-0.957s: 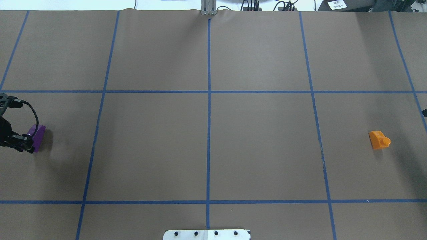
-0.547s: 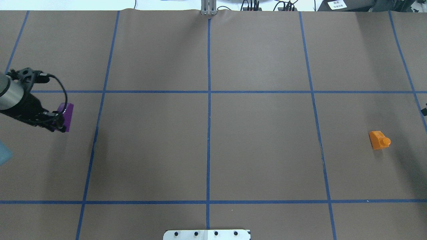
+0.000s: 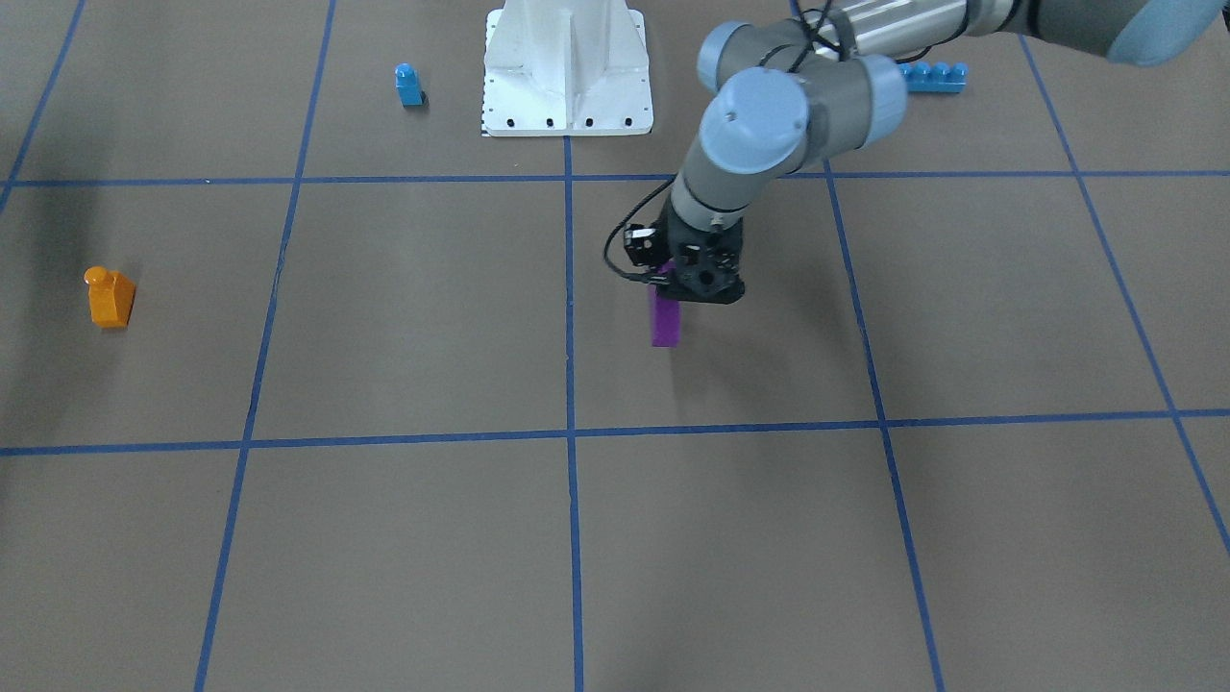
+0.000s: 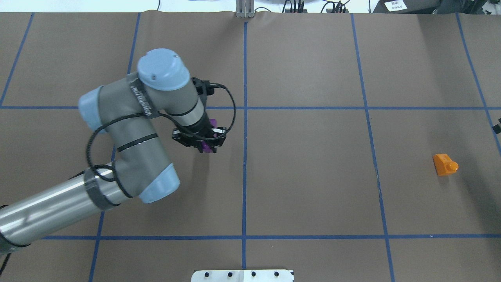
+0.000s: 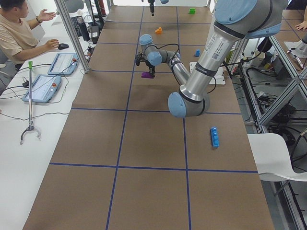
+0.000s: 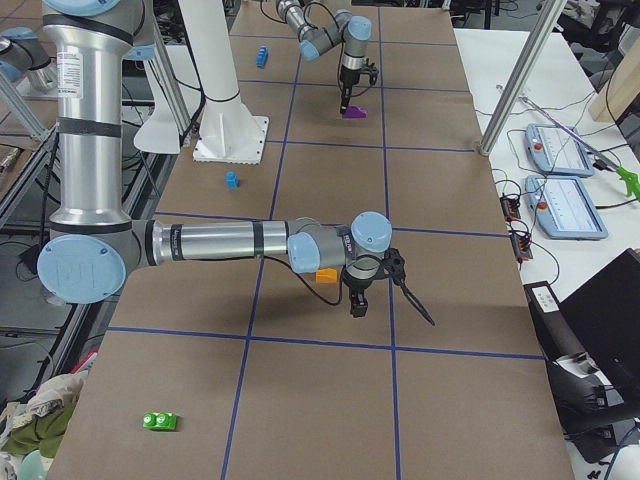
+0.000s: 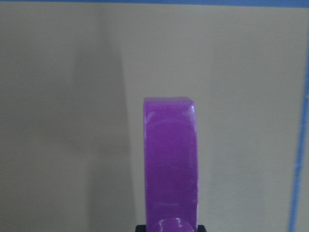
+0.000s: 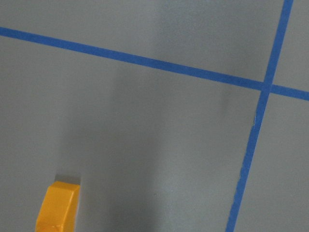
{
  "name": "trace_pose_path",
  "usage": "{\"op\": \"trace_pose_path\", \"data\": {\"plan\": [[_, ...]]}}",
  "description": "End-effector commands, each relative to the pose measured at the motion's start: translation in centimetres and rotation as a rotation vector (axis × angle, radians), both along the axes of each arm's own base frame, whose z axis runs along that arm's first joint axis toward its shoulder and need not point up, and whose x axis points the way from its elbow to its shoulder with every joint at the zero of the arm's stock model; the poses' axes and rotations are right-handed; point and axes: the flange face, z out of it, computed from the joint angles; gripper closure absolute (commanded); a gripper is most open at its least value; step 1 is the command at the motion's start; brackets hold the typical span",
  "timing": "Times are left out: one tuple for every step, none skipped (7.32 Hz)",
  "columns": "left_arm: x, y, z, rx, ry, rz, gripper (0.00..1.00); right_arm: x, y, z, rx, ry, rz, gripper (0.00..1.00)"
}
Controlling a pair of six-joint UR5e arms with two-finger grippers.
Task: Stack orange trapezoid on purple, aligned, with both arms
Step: 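Carry the purple block with the left gripper to the table center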
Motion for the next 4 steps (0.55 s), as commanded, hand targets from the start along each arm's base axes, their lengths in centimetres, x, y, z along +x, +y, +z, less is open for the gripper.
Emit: {"op": "trace_pose_path", "data": {"plan": [[5.1, -0.6, -3.1, -0.013, -0.028, 0.018, 1.00, 0.0, 0.0, 0.0, -0.001, 0.000, 0.001, 0.00], [6.3, 0.2, -2.5, -0.056, -0.043, 0.001, 1.00, 0.0, 0.0, 0.1, -0.003, 0.000, 0.001, 0.00], [7.1, -0.2, -2.7, -0.062, -0.050, -0.004, 1.00, 0.0, 0.0, 0.1, -0.003, 0.000, 0.001, 0.00], [7.5, 0.0, -2.6, -0.067, -0.056, -0.002, 1.00, 0.0, 0.0, 0.2, -0.004, 0.001, 0.000, 0.00]]}}
